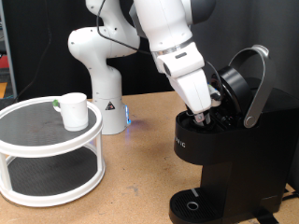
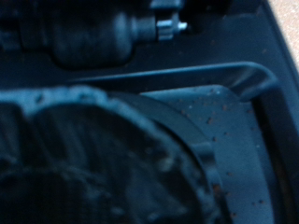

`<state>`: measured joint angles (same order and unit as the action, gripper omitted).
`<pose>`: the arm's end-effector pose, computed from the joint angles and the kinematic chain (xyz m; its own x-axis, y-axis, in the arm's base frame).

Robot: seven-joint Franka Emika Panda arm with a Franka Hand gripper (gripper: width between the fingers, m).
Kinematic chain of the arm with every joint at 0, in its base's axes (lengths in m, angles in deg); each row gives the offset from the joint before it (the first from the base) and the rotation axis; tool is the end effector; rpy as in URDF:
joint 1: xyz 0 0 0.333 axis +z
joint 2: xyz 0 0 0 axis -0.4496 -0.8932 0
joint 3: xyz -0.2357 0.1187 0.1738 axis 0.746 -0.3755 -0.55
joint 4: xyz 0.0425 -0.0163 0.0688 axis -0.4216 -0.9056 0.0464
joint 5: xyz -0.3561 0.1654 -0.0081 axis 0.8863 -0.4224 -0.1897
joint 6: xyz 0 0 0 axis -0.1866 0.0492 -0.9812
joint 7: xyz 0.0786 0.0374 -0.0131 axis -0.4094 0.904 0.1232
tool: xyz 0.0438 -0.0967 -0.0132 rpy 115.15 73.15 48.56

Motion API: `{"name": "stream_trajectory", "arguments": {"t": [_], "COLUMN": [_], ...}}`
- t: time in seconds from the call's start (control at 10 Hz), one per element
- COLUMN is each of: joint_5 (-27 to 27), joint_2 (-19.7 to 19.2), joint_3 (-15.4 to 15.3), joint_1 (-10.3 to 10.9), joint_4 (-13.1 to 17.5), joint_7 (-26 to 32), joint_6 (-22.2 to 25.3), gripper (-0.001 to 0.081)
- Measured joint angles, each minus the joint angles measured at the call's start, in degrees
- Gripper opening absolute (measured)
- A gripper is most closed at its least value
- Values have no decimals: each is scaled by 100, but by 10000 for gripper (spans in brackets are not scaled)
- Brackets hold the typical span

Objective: Make a cup of coffee with the keurig machine

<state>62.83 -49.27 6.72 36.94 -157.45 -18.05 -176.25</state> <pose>0.4959 0.0625 0.3965 0.7748 0.5404 0.3282 0.6120 -0.7714 -0.1744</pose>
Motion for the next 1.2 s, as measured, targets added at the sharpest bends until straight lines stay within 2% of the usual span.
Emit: {"name": "stream_trajectory", "arguments": {"t": [0.4,0.6,1.1,1.2], "joint_5": [237,459,575,551], "joint_2": [-58,-148,-334,-376], "joint_3": [-59,-82,-113,-133], "joint_1": [2,2,2,4], "joint_4": [34,167,288,334], "joint_7": [-371,-566,-676,-672], "joint_6": [41,174,307,218], "gripper": [473,473,500,684]}}
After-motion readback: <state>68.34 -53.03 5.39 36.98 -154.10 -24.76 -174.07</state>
